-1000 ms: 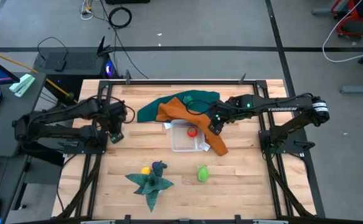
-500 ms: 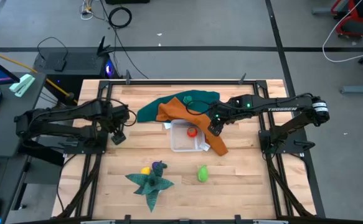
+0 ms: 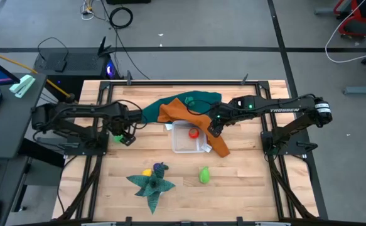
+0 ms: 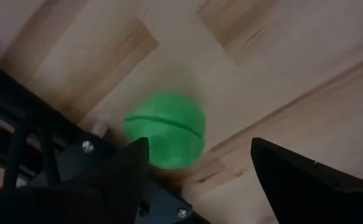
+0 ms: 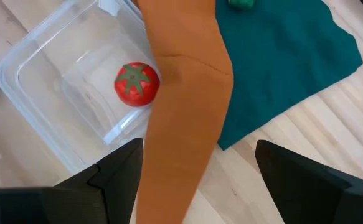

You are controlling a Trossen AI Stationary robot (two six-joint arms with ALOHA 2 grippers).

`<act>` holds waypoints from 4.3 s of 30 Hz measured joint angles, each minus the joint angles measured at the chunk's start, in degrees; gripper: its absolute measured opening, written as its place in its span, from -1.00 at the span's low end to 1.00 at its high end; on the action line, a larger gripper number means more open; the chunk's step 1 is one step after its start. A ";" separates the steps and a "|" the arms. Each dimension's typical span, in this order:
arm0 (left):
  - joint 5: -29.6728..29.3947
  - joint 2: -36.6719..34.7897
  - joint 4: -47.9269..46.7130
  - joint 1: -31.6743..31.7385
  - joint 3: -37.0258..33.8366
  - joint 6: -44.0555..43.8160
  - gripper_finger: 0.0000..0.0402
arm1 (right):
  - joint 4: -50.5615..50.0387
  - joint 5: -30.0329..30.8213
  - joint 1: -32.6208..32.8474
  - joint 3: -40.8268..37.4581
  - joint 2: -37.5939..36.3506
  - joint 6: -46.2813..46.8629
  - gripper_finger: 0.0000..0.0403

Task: Pick and placing Produce into tupperware
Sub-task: Put the avocado into the transparent bin

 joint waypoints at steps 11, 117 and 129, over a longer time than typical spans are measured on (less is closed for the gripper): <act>-0.65 5.52 -2.31 0.13 0.01 10.34 0.43 | 2.45 0.08 3.13 0.00 0.00 0.08 0.36; 7.72 24.34 26.09 -6.07 49.36 19.79 0.23 | -11.38 10.10 4.29 0.04 -21.01 10.82 0.36; 6.51 34.32 28.86 -8.17 49.36 26.72 0.25 | -12.65 10.59 4.29 0.04 -21.22 9.14 0.36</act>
